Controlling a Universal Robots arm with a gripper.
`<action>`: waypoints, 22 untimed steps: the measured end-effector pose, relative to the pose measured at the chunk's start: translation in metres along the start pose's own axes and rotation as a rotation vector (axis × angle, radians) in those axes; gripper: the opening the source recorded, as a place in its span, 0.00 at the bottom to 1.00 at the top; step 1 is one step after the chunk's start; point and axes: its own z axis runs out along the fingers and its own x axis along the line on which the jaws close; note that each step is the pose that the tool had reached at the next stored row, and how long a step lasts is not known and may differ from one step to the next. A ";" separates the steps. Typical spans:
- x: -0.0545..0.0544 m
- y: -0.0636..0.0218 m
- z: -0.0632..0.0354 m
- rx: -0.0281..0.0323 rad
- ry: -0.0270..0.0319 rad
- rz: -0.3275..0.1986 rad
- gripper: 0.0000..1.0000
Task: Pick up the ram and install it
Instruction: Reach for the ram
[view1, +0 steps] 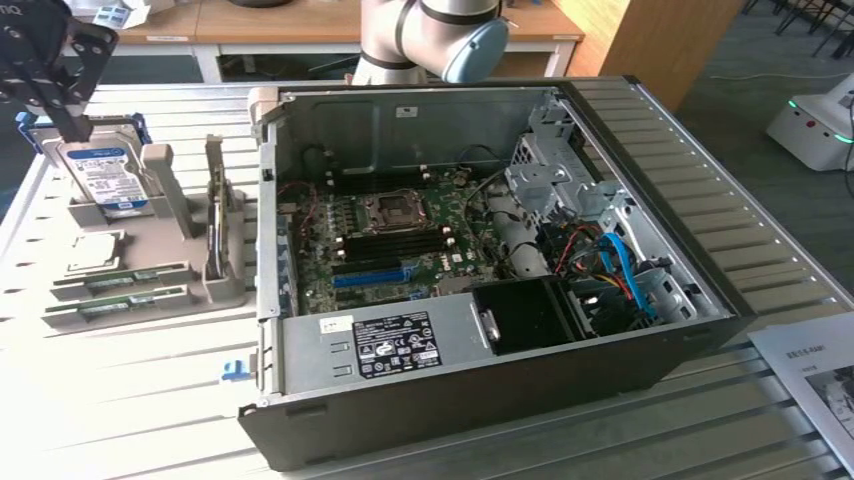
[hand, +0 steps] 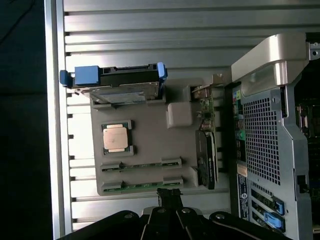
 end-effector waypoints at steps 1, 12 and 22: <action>0.002 -0.0001 0.0000 0.0001 0.0001 0.000 0.10; 0.018 -0.0014 0.0000 0.0000 0.0001 0.000 0.10; 0.021 -0.0015 -0.0001 0.0000 0.0001 0.000 0.10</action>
